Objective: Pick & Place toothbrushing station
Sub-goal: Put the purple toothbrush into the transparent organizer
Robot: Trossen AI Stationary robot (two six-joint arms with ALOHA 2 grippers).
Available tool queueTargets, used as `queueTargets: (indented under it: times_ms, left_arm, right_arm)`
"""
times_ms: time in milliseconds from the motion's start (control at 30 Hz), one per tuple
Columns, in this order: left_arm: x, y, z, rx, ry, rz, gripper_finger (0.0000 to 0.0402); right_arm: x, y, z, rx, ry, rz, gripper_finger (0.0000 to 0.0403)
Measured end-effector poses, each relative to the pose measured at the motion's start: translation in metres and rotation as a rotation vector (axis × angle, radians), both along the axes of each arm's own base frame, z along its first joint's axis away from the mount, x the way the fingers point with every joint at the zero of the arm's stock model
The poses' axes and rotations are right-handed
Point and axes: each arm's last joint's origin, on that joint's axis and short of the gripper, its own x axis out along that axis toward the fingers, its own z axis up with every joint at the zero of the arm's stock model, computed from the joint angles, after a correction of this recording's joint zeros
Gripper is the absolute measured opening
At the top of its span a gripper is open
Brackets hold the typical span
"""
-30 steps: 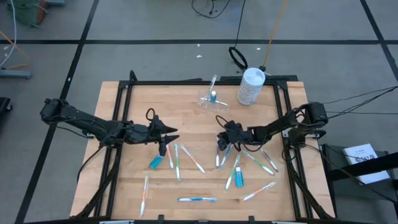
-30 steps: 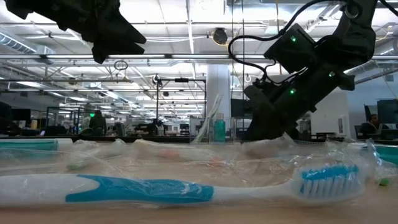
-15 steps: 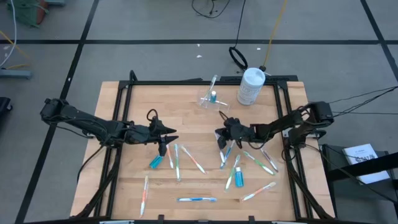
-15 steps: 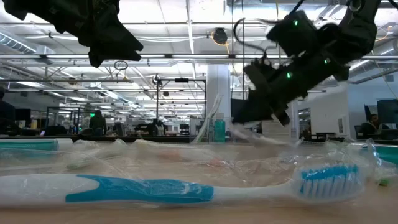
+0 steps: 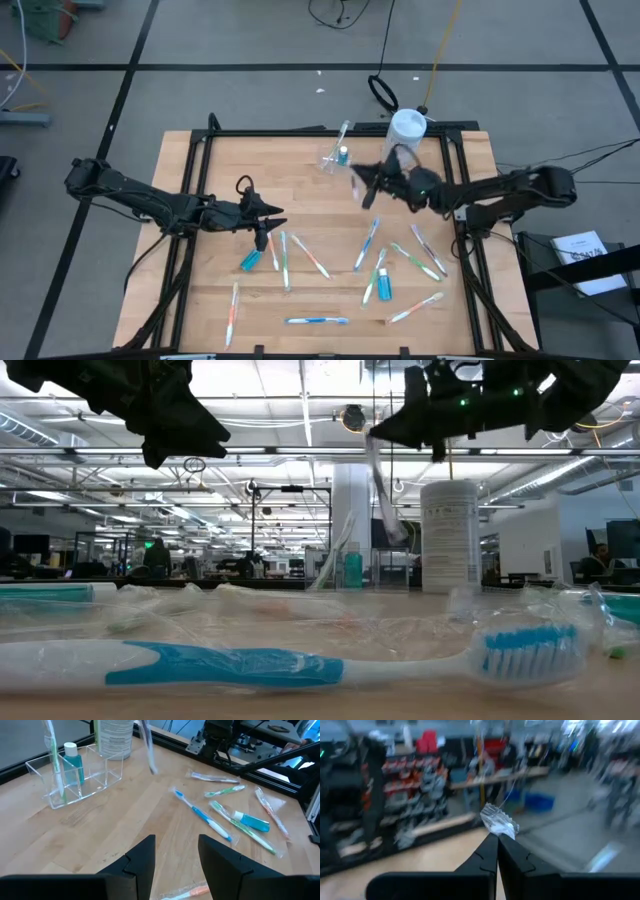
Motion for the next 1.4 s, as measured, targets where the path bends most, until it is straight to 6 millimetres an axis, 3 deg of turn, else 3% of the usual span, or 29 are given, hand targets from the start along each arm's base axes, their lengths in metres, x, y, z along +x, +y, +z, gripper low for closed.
queueTargets:
  times_ms: [233, 567, 1200, 1400]
  left_arm:
    - [0.0, 0.001, 0.0, 0.012, -0.004, 0.029, 0.0152]
    - [0.0, 0.003, 0.001, 0.035, -0.009, 0.081, 0.0152]
    - [0.0, 0.002, 0.001, 0.028, -0.01, 0.072, 0.0152]
    - [-0.001, -0.001, 0.0, 0.027, -0.009, 0.058, 0.0152]
  right_arm:
    - [-0.014, -0.031, 0.017, -0.266, 0.01, -0.189, 0.0]
    - [-0.014, -0.065, -0.002, -0.27, 0.119, -0.305, 0.0]
    - [0.003, -0.066, -0.048, -0.163, 0.342, -0.254, 0.0]
    - [0.001, -0.061, -0.052, -0.075, 0.353, -0.416, 0.0003]
